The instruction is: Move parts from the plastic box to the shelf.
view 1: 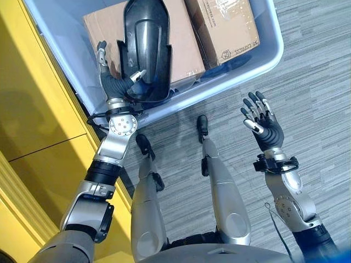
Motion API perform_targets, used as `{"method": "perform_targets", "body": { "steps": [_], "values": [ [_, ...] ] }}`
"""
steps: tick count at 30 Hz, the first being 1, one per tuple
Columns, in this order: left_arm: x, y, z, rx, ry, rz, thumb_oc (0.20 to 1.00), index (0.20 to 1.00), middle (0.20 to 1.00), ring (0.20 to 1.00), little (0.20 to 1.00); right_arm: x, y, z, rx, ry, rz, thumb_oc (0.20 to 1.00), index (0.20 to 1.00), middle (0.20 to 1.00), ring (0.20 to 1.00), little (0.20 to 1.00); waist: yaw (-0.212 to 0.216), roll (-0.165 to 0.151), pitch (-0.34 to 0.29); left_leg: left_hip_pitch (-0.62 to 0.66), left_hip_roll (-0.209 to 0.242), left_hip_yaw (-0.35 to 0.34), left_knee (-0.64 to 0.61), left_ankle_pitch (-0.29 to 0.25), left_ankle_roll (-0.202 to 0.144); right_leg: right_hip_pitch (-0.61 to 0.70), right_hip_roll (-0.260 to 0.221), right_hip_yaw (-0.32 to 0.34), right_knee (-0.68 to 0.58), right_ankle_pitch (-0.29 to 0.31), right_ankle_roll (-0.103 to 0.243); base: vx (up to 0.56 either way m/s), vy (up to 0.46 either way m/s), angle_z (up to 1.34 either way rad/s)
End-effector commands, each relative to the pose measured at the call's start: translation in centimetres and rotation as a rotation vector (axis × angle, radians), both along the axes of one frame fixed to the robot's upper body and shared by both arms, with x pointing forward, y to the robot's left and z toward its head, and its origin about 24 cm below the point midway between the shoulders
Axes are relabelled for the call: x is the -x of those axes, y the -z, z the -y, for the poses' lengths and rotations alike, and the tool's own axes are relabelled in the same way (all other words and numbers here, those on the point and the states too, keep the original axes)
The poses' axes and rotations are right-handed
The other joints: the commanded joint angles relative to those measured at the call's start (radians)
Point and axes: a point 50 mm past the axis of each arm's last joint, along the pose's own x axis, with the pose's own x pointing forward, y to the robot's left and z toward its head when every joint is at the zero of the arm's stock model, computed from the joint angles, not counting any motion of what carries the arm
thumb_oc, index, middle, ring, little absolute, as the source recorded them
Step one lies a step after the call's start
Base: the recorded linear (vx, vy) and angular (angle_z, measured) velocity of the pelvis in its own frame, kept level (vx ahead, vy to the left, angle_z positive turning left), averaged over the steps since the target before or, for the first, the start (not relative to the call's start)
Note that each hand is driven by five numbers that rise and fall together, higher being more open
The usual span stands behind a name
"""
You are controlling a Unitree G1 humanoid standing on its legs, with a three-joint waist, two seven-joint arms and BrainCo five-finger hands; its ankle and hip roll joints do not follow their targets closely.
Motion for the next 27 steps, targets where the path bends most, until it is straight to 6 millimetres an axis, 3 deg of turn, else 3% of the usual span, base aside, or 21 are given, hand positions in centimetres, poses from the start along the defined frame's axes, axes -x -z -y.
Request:
{"method": "perform_targets", "body": {
  "steps": [1,16,27],
  "values": [
    [0.2,-1.3,-2.1,-0.074,-0.118,0.05,1.0,1.0,1.0,1.0,1.0,1.0,-1.5,0.8,-0.021,0.026,0.089,1.0,1.0,1.0,1.0,1.0,-0.017,-0.02,-0.011,0.02,0.039,-0.091,0.111,-0.105,-0.034,0.019,-0.04,0.03,0.094,-0.113,0.083,0.0,0.0,0.0],
    [-0.6,-1.0,-2.8,-0.02,-0.176,0.014,1.0,1.0,1.0,1.0,1.0,1.0,-1.8,0.5,-0.025,0.015,0.096,1.0,1.0,1.0,1.0,1.0,-0.023,-0.02,-0.009,0.004,0.04,-0.091,0.117,-0.107,-0.031,0.0,-0.035,0.03,0.099,-0.112,0.082,0.0,0.0,0.0],
    [-2.2,-2.3,-3.1,-0.042,-0.181,-0.016,1.0,1.0,1.0,1.0,1.0,1.2,-1.8,0.6,-0.019,-0.002,0.092,1.0,1.0,1.0,1.0,1.0,-0.036,-0.019,0.001,-0.03,0.037,-0.097,0.137,-0.112,-0.027,-0.034,-0.026,0.036,0.118,-0.119,0.08,0.0,0.0,0.0]
  ]
}}
